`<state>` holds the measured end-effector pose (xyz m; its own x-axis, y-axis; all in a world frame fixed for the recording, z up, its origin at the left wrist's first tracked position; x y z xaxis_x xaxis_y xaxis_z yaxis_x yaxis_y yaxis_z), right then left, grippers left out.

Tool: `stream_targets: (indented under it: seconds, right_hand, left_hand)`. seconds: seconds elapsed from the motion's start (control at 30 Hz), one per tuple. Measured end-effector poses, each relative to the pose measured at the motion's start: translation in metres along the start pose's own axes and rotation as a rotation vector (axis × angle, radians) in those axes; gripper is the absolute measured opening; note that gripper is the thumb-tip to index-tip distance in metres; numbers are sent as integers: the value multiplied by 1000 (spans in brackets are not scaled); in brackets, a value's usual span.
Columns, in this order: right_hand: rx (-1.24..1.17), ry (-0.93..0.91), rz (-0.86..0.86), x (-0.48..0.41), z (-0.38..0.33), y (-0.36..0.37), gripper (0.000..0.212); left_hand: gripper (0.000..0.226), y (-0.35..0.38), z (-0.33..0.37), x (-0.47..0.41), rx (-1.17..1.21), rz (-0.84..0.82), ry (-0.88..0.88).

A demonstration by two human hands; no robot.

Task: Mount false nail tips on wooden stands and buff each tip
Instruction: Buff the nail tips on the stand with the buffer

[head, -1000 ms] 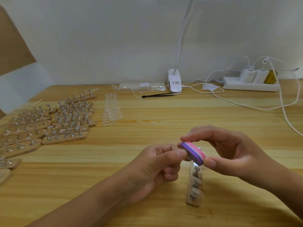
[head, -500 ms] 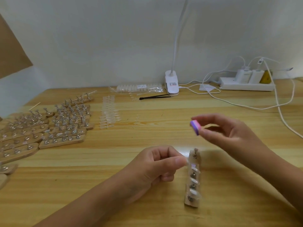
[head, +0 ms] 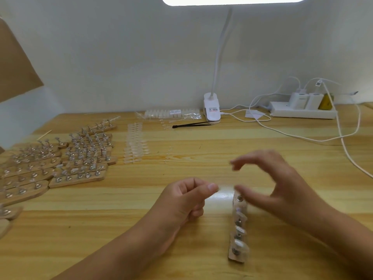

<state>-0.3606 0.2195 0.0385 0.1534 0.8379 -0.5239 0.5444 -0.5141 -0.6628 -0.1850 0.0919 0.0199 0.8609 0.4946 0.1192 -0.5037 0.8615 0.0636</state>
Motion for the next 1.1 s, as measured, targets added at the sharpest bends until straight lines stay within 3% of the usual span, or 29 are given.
stream_targets:
  seconds: [0.1, 0.37, 0.57, 0.7, 0.83, 0.97, 1.1]
  right_hand:
    - [-64, -54, -66, 3, -19, 16, 26]
    - [-60, -143, 13, 3, -19, 16, 16]
    - [-133, -6, 16, -2, -2, -5, 17]
    - [-165, 83, -157, -3, 8, -14, 16]
    - [-87, 66, -345, 1, 14, -8, 8]
    - [33, 6, -371, 2, 15, -4, 11]
    - [-56, 34, -359, 0, 7, -13, 23]
  left_hand:
    - [32, 2, 1, 1, -107, -27, 30]
    - [35, 7, 2, 6, -215, -21, 74]
    - [43, 4, 4, 6, -276, 23, 85]
    - [46, 2, 2, 5, -299, 56, 82]
    - [36, 2, 2, 6, -336, 28, 92]
    - [26, 2, 2, 6, -378, 4, 98]
    - [9, 2, -5, 6, -648, 2, 179]
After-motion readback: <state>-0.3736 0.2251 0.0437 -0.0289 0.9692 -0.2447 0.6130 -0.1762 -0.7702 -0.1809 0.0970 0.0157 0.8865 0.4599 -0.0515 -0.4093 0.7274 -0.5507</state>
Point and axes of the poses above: each hand's wrist, its own x-axis away from the middle knuckle, its own y-axis out of the palm, z = x × y, the point moved 1 cm from there along -x, towards the middle knuckle, and after that the axes turned 8 degrees about -x, right-handed, at the moved point
